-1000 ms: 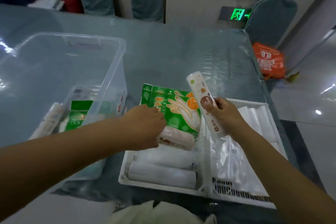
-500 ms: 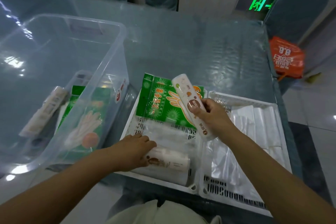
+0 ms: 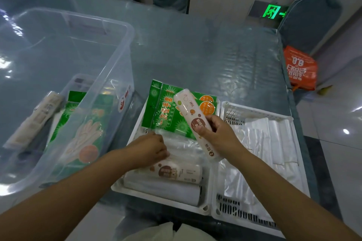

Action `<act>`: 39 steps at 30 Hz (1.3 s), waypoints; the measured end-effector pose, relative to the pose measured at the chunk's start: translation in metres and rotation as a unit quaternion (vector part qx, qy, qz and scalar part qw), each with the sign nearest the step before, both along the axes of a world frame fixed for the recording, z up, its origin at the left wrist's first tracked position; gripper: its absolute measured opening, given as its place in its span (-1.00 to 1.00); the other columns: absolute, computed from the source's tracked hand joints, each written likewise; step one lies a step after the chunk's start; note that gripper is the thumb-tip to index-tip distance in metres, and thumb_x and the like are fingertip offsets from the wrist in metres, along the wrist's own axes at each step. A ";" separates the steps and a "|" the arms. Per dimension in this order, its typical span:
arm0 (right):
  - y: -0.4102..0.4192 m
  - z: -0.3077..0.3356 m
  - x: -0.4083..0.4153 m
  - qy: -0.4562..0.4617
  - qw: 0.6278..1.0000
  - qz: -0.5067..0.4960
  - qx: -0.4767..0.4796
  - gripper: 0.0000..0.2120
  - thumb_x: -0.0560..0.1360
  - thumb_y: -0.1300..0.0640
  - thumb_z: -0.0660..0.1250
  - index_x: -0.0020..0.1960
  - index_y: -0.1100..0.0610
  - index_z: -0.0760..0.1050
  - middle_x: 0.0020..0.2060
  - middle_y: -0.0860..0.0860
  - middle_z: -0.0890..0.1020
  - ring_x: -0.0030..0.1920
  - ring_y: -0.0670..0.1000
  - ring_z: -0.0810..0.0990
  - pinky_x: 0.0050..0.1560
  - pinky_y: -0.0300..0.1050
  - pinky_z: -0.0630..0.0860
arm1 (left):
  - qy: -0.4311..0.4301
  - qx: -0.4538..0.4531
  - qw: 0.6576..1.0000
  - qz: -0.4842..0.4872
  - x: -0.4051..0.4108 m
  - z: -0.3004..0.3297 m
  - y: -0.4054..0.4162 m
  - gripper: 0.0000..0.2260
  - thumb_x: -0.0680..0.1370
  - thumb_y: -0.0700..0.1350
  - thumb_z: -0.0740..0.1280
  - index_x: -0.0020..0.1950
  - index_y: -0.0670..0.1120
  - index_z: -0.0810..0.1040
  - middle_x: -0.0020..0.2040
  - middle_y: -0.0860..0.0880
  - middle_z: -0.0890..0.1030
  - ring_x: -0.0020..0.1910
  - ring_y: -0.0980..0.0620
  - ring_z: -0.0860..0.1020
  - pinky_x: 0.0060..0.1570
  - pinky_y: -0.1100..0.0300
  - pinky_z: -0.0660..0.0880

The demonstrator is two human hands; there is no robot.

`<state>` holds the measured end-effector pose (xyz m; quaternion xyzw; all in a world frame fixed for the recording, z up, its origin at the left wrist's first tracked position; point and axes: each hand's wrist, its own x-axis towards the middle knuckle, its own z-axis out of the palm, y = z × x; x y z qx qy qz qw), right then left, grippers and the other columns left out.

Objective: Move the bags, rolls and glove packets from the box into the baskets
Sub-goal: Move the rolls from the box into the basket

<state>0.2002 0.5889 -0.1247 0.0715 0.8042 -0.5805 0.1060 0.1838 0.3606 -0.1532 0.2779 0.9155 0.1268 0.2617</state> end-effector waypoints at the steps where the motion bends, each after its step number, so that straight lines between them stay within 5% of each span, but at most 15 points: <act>1: -0.002 -0.001 0.002 0.006 1.000 0.001 0.002 -0.68 0.40 -0.02 0.43 0.12 -0.02 0.47 -0.07 -0.15 0.63 -0.17 -0.16 0.65 -0.25 -0.28 0.57 | 0.007 0.010 1.000 0.011 -0.003 -0.001 0.004 -0.78 0.55 0.04 0.23 0.06 -0.02 0.58 0.15 -0.02 0.50 0.09 0.02 0.37 0.04 0.15 0.37; 5: -0.002 -0.003 0.009 0.037 0.999 -0.013 0.005 -0.70 0.36 0.00 0.47 0.04 -0.13 0.47 -0.08 -0.17 0.63 -0.15 -0.18 0.65 -0.21 -0.25 0.60 | -0.007 0.013 1.000 0.027 -0.014 -0.008 0.014 -0.60 0.45 -0.05 0.39 0.26 0.10 0.42 0.30 0.02 0.41 0.04 0.08 0.41 -0.02 0.25 0.36; 7: 0.001 -0.001 0.012 0.050 0.998 -0.024 0.002 -0.71 0.35 0.02 0.48 0.00 -0.16 0.46 -0.10 -0.17 0.64 -0.17 -0.20 0.64 -0.27 -0.30 0.58 | -0.009 -0.011 1.000 0.009 -0.018 -0.009 0.017 -0.53 0.46 -0.06 0.39 0.34 0.10 0.37 0.34 0.00 0.40 0.06 0.05 0.45 -0.05 0.26 0.35; 11: 0.012 0.001 0.018 0.060 0.997 -0.051 -0.006 -0.72 0.36 0.05 0.49 0.00 -0.12 0.48 -0.11 -0.15 0.66 -0.17 -0.19 0.65 -0.29 -0.36 0.54 | -0.014 -0.049 0.999 -0.017 -0.020 -0.013 0.027 -0.50 0.50 -0.08 0.33 0.42 0.02 0.28 0.39 -0.08 0.35 0.31 -0.09 0.36 0.21 0.13 0.33; 14: 0.017 0.000 0.022 0.057 0.996 -0.064 -0.021 -0.71 0.36 0.06 0.49 0.03 -0.05 0.50 -0.08 -0.11 0.66 -0.16 -0.16 0.66 -0.28 -0.34 0.55 | -0.053 -0.049 0.997 0.016 -0.018 -0.012 0.033 -0.53 0.53 0.00 0.29 0.40 -0.04 0.29 0.35 -0.14 0.35 0.24 -0.12 0.42 0.10 0.14 0.39; 22: 0.019 0.001 0.028 0.058 0.995 -0.073 -0.026 -0.71 0.36 0.08 0.48 0.04 -0.02 0.50 -0.06 -0.10 0.66 -0.15 -0.16 0.66 -0.28 -0.35 0.55 | -0.195 -0.029 0.978 0.066 -0.019 -0.008 0.033 -0.75 0.50 0.08 0.32 0.03 -0.07 0.49 -0.11 -0.03 0.57 -0.33 0.06 0.53 -0.40 0.26 0.47; 26: 0.019 0.002 0.030 0.060 0.995 -0.073 -0.023 -0.70 0.36 0.08 0.48 0.06 -0.01 0.49 -0.07 -0.11 0.65 -0.16 -0.17 0.66 -0.28 -0.37 0.54 | -0.213 -0.015 0.973 0.092 -0.020 -0.011 0.031 -0.85 0.52 0.01 0.30 -0.09 -0.04 0.58 -0.30 0.03 0.56 -0.44 0.12 0.48 -0.46 0.33 0.42; 34: 0.022 0.004 0.031 0.078 0.992 -0.092 -0.022 -0.72 0.35 0.07 0.49 0.01 -0.08 0.51 -0.11 -0.14 0.67 -0.15 -0.16 0.66 -0.27 -0.34 0.55 | -0.061 0.018 0.995 0.081 -0.024 -0.008 0.029 -0.87 0.56 -0.04 0.23 -0.12 -0.02 0.54 -0.18 -0.06 0.57 -0.20 -0.03 0.52 -0.16 0.16 0.48; 39: 0.026 0.011 0.027 0.085 0.990 -0.112 -0.021 -0.71 0.35 0.03 0.49 0.02 -0.10 0.50 -0.10 -0.14 0.66 -0.14 -0.18 0.65 -0.27 -0.36 0.55 | 0.114 0.081 0.984 0.109 -0.060 0.026 0.029 -0.86 0.56 -0.08 0.20 -0.14 -0.06 0.49 -0.18 -0.08 0.57 -0.19 -0.10 0.52 -0.28 0.16 0.36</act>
